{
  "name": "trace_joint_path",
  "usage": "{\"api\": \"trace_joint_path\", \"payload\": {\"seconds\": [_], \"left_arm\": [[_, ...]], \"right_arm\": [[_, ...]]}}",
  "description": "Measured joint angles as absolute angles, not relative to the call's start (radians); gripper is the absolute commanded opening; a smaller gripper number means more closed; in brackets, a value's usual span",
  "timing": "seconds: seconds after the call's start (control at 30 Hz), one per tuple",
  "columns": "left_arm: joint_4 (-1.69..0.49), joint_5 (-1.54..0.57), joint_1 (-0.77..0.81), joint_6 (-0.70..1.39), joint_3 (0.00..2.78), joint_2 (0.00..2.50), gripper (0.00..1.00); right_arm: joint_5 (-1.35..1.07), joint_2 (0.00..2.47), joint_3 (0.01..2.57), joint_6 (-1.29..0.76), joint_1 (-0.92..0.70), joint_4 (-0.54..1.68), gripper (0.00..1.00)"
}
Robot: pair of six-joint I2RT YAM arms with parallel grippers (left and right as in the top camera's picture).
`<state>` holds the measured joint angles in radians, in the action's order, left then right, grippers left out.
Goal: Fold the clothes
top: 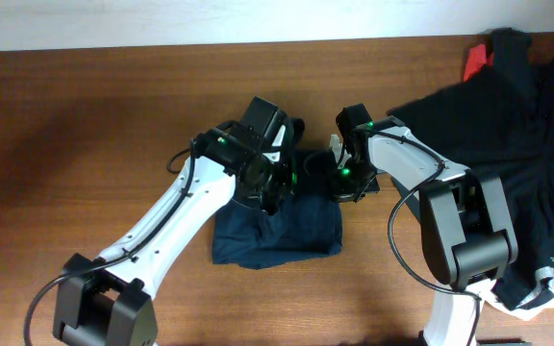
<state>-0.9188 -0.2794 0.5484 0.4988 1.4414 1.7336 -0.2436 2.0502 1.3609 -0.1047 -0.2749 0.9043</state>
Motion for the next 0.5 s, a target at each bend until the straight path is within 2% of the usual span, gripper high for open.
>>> {"api": "trace_joint_path", "payload": {"seconds": [0.1,0.13,0.2,0.23,0.33,0.4,0.5], "left_arm": [[-0.892,-0.276,0.579,0.499,1.44,1.734,0.01],[-0.887,-0.276,0.59,0.499,1.439,1.734,0.07],[-0.876,-0.275,0.595,0.506,1.439,1.734,0.33],[-0.87,-0.277,0.595,0.51,1.439,1.734,0.39],[-0.854,-0.28,0.596,0.517,1.438,1.734,0.4],[-0.846,-0.273,0.596,0.517,1.438,1.734,0.41],[-0.825,-0.218,0.517,0.514,1.438,1.734,0.62]], "right_arm": [[-0.244,2.05,1.361,-0.105,-0.275,0.904,0.06],[-0.244,2.05,1.361,-0.105,-0.275,0.904,0.1],[-0.248,2.05,1.361,-0.112,-0.275,0.908,0.24],[-0.252,2.048,1.362,-0.107,-0.276,0.917,0.26],[-0.121,2.055,1.415,-0.176,-0.242,1.061,0.28],[-0.022,2.045,1.645,-0.207,-0.126,1.189,0.27],[-0.102,1.979,1.789,-0.15,-0.046,1.345,0.27]]}}
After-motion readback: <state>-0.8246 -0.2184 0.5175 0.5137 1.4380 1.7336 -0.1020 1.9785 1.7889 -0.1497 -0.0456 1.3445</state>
